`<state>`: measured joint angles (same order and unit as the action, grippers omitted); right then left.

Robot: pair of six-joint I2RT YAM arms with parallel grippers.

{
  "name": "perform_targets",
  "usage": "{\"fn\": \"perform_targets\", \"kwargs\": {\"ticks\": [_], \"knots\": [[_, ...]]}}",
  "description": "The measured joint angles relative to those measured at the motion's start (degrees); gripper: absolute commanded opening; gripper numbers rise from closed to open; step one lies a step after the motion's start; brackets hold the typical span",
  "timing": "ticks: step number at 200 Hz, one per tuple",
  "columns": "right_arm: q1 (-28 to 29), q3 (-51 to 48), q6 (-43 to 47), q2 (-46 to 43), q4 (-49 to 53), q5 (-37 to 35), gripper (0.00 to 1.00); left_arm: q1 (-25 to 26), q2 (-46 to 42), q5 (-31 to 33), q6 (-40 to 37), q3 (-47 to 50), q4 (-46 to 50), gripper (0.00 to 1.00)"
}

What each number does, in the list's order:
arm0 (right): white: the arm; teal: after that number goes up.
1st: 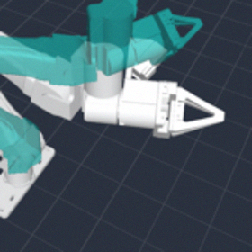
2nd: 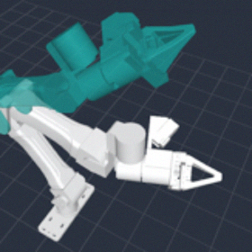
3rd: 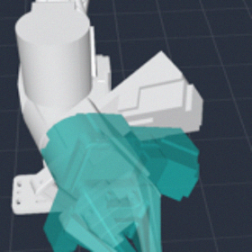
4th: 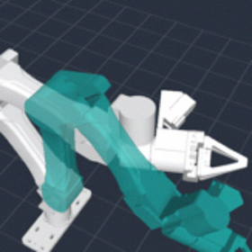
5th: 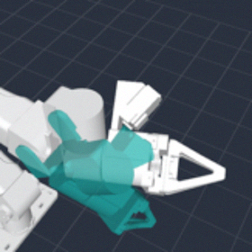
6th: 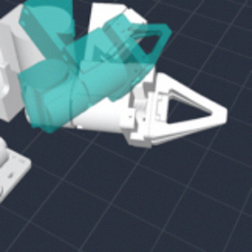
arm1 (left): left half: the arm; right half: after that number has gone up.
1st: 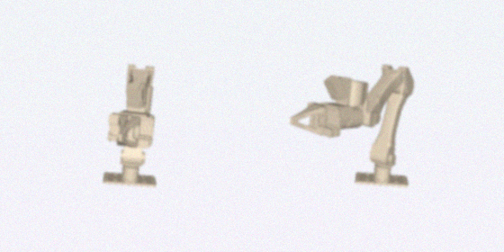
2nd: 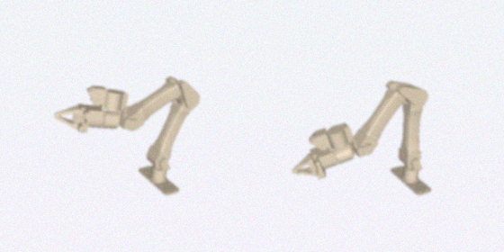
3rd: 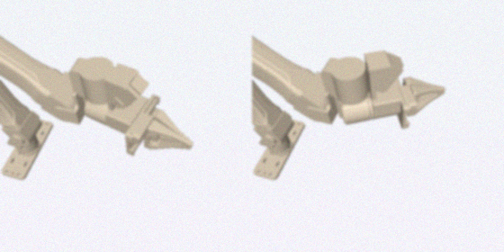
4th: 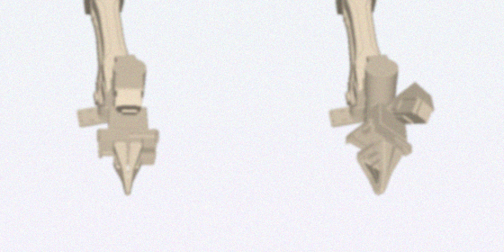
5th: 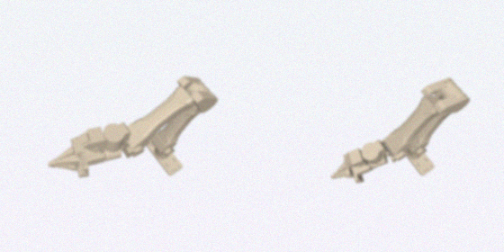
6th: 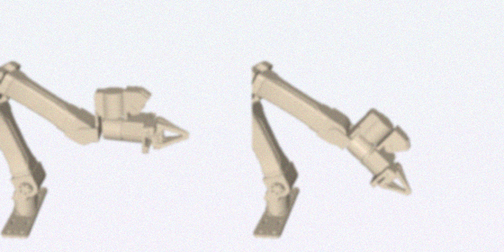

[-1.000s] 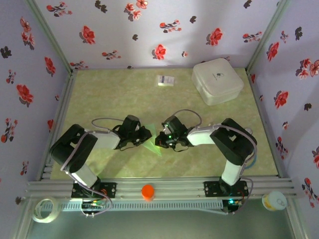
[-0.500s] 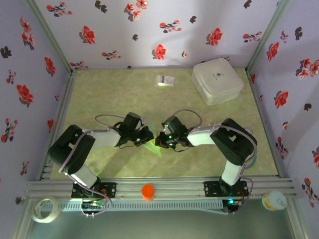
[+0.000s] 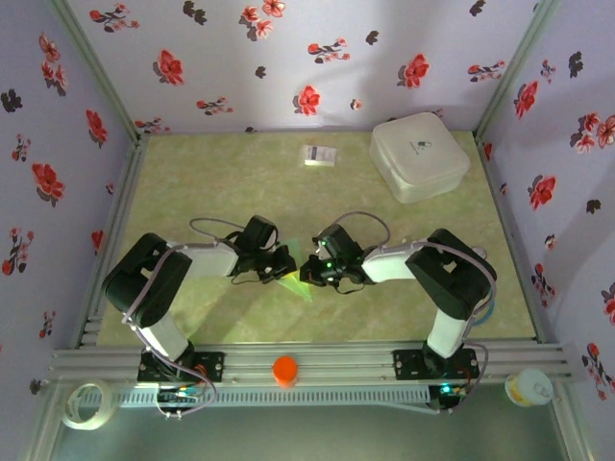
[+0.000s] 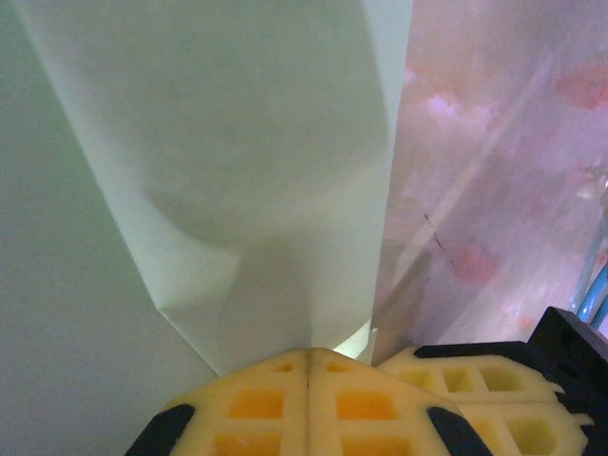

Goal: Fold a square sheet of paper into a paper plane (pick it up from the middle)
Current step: Fourth fold the wing at the center of the table.

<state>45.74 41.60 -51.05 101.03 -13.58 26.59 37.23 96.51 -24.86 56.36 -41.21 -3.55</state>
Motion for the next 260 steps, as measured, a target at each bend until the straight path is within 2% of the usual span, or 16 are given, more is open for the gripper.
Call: {"fn": "perform_targets", "kwargs": {"ticks": [109,182,231,260], "knots": [[0.0,-0.1,0.0,0.0,-0.4,0.0,0.0,-9.2,2.9,-5.9,-4.4,-1.9,-0.2,0.03],[0.0,-0.1,0.7,0.0,-0.3,0.0,0.0,-16.7,4.2,-4.7,-7.1,-4.6,2.1,0.03],[0.0,0.0,1.5,0.0,-0.1,0.2,0.0,-18.1,3.8,-1.1,-9.0,-7.3,5.9,0.05],[0.0,0.0,1.5,0.0,-0.1,0.2,0.0,-17.8,-0.7,-0.2,-8.9,-7.4,7.3,0.05]]}}
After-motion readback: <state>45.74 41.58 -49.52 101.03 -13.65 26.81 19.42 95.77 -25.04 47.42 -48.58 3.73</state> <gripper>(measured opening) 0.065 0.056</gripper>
